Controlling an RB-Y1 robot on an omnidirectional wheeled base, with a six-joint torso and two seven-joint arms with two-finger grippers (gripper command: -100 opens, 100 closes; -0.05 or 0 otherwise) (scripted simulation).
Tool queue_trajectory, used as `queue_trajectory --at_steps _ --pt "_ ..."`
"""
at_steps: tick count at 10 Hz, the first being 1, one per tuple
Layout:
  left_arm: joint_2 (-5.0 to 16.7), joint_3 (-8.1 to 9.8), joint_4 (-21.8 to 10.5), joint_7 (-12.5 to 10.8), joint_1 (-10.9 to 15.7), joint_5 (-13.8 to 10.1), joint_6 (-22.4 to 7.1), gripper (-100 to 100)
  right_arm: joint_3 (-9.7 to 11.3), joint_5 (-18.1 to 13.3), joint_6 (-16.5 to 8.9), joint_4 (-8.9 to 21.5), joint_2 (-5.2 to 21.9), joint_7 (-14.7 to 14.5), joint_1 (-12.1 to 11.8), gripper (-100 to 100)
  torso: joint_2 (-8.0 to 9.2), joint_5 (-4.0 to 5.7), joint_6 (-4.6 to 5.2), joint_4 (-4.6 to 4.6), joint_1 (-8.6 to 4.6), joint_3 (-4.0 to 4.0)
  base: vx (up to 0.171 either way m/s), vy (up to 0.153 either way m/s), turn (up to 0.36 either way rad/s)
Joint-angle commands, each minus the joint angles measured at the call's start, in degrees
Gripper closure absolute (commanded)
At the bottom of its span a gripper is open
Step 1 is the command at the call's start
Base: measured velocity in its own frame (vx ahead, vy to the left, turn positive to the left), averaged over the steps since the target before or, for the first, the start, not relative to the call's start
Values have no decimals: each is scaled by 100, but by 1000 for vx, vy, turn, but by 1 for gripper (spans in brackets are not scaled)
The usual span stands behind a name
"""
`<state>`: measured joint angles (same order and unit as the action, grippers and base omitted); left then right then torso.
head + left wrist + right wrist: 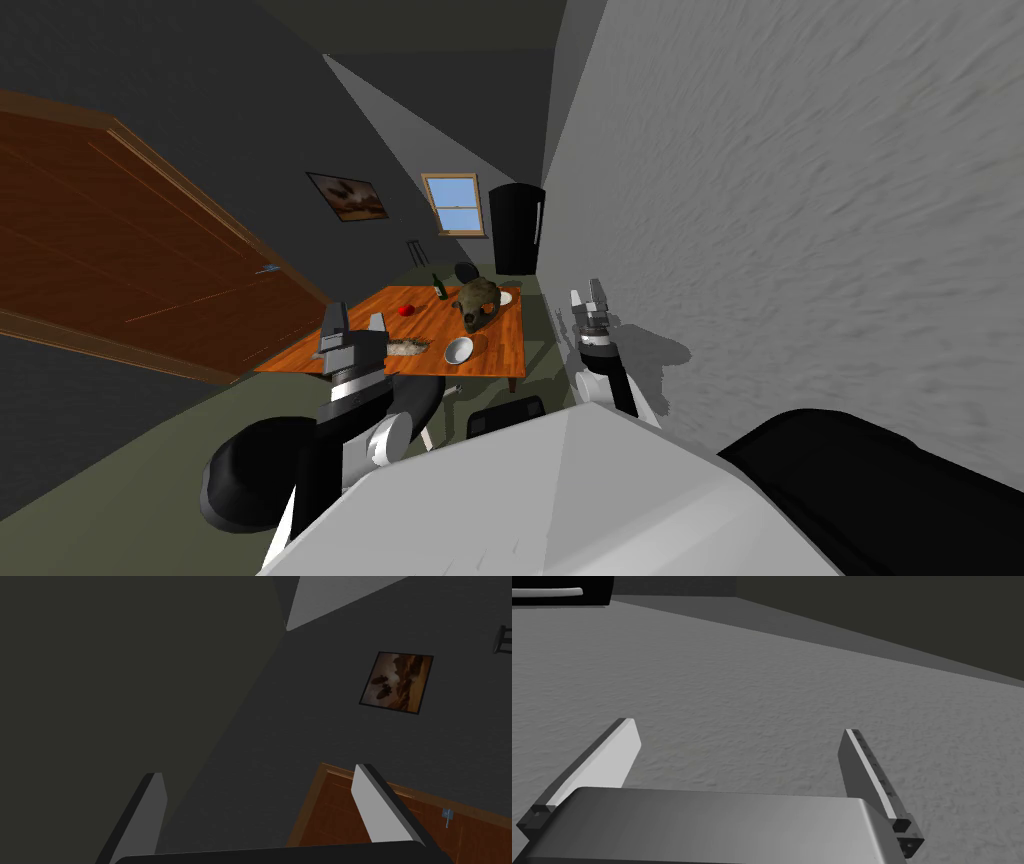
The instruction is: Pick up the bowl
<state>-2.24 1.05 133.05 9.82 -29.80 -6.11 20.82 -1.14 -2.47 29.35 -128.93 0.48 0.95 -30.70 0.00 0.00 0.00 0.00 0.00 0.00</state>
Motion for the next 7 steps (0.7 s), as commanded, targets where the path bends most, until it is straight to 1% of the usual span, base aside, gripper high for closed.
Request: queue_trajectory --at_steps 1,3,6,7 --pt "187 37 -79 -18 45 -10 -31 -100 0 0 0 0 0 0 0 0 0 0 0 0 0 0 0 0 0" --pt "465 121 -268 -61 148 -34 -108 -100 0 0 0 0 0 0 0 0 2 0 0 0 0 1 -11 -8 -3" --pt "828 322 -739 -164 398 -88 -306 -100 0 0 0 0 0 0 0 0 7 0 1 2 -2 4 -25 -13 -4" --pt "828 322 -739 -164 398 -88 -306 -100 0 0 0 0 0 0 0 0 10 0 0 2 -2 5 -21 -6 1"
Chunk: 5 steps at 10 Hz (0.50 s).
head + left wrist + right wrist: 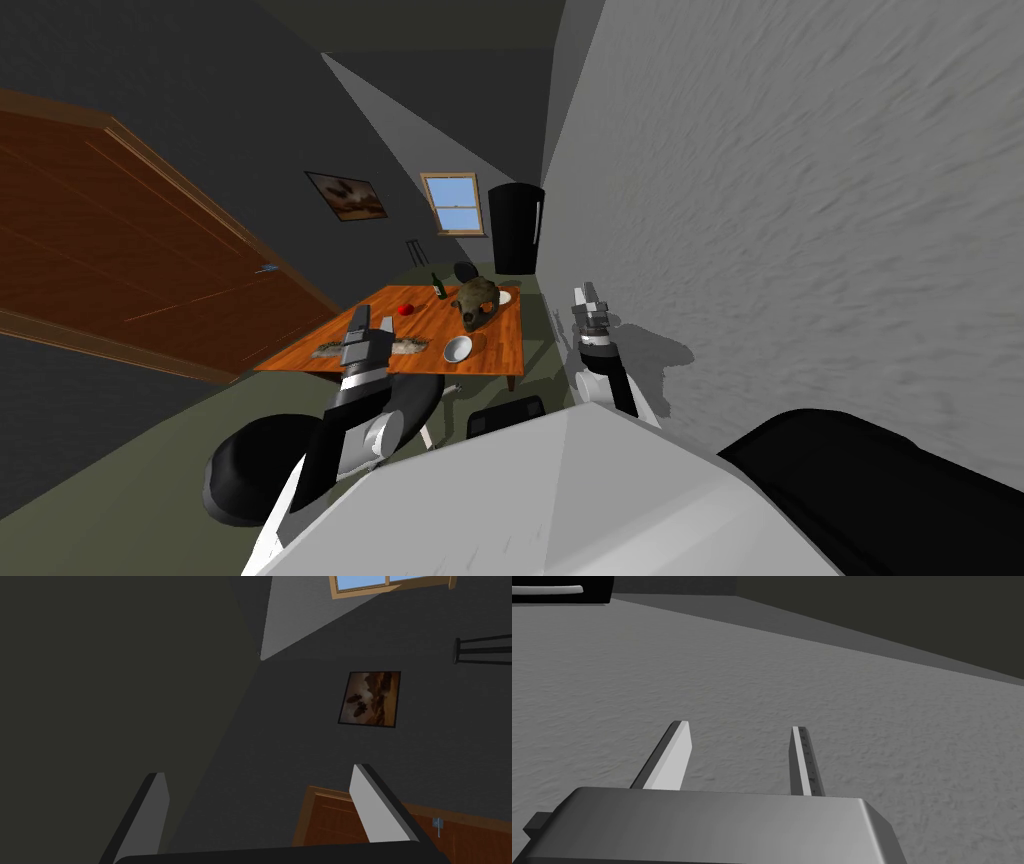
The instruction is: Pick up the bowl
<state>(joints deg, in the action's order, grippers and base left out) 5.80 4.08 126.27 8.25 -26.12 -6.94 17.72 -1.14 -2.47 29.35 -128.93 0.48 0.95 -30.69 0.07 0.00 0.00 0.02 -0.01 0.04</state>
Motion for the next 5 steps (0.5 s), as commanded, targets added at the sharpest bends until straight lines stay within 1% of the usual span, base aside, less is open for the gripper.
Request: queue_trajectory --at_steps 1,2,3,4,5 --pt "121 100 -263 -49 137 -27 -83 -100 0 0 0 0 0 0 0 0 0 0 0 0 0 0 -17 -5 -7" --pt "208 187 -440 -95 255 -49 -179 -100 0 0 0 0 0 0 0 0 -2 0 0 -1 0 -1 -23 -14 -14" --pt "208 187 -483 -95 255 -49 -179 -100 0 0 0 0 0 0 0 0 -1 0 0 0 -1 -1 -19 -13 -3" --pt "286 278 -714 -144 384 -72 -285 -100 0 0 0 0 0 0 0 0 -2 0 0 0 -2 -1 -19 -9 -13" --pt "286 278 -721 -144 384 -72 -285 -100 0 0 0 0 0 0 0 0 -1 0 0 0 -1 -1 -15 -6 -5"
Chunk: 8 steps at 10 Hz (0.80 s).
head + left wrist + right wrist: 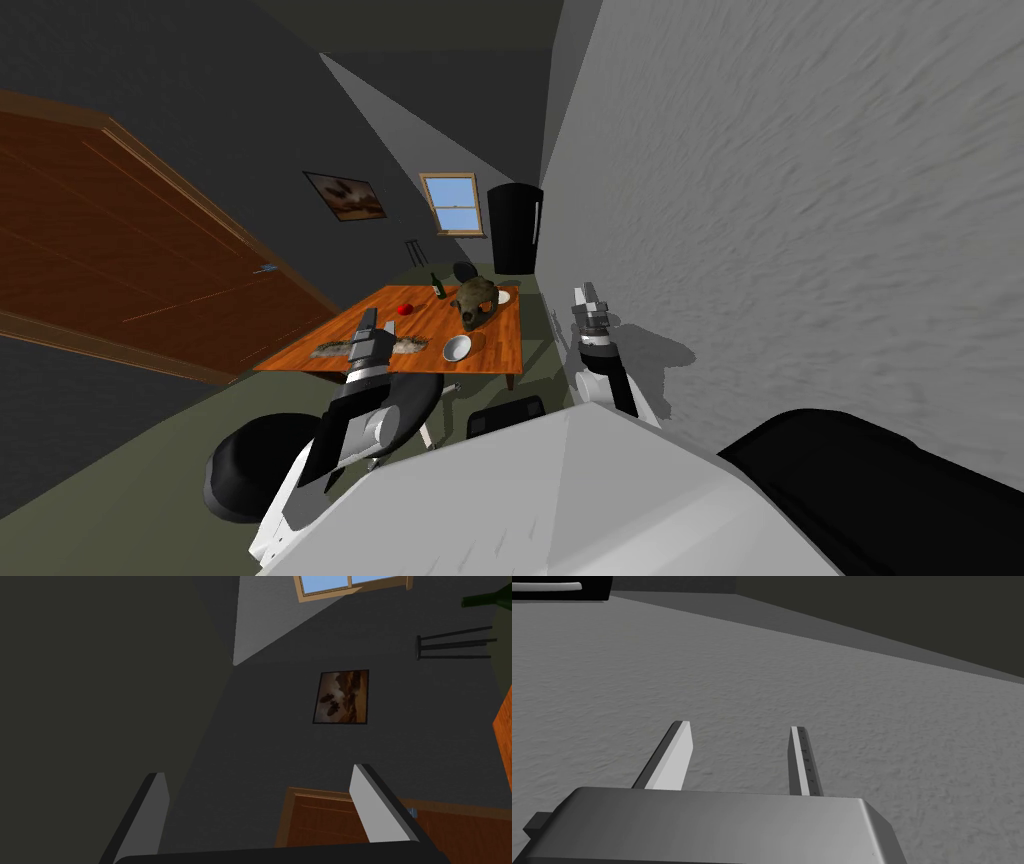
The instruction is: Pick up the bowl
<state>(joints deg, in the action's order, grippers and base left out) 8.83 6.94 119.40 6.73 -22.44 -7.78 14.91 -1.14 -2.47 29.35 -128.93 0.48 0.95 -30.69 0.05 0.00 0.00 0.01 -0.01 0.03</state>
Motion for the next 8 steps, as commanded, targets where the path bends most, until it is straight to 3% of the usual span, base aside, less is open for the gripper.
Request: queue_trajectory --at_steps 1,8 --pt "54 84 -286 -43 156 -11 -119 -100 0 0 0 0 0 0 0 0 0 0 0 0 0 0 -17 -8 -13" --pt "273 444 -1316 -253 803 -88 -670 -100 0 0 0 0 0 0 0 0 -1 0 0 0 0 0 -18 -8 -19"
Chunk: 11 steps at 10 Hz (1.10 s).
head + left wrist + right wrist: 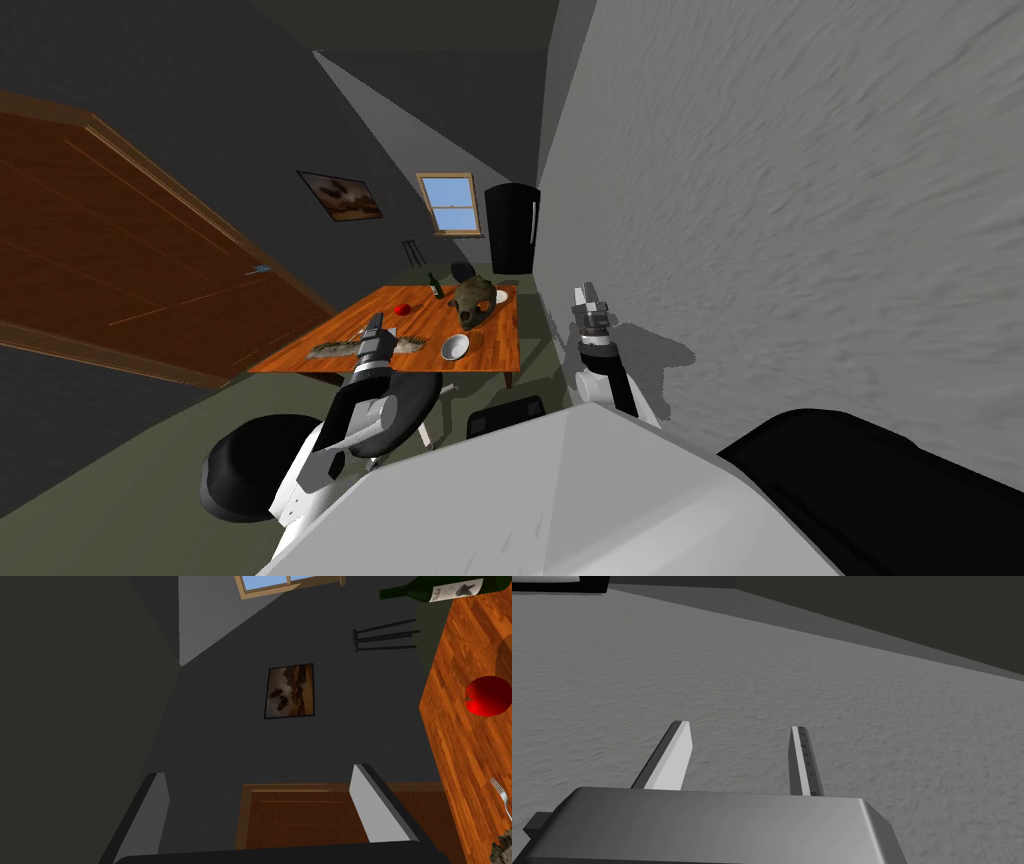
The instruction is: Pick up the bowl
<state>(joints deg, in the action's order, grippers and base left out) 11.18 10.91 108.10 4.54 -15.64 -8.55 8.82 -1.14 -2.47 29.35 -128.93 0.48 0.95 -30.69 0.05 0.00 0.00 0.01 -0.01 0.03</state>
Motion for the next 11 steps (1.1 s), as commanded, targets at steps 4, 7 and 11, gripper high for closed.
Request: queue_trajectory --at_steps 4,7,11 --pt "115 195 -887 -134 477 -32 -389 -100 0 0 0 0 0 0 0 0 -1 -1 -1 -1 0 -1 -17 -6 -23" --pt "147 256 -1292 -181 657 -37 -564 -100 0 0 0 0 0 0 0 0 0 -1 -1 0 2 0 -15 -1 -27" --pt "200 345 -1972 -263 1024 -33 -932 -100 0 0 0 0 0 0 0 0 -4 0 0 -1 1 -2 -8 0 -37"
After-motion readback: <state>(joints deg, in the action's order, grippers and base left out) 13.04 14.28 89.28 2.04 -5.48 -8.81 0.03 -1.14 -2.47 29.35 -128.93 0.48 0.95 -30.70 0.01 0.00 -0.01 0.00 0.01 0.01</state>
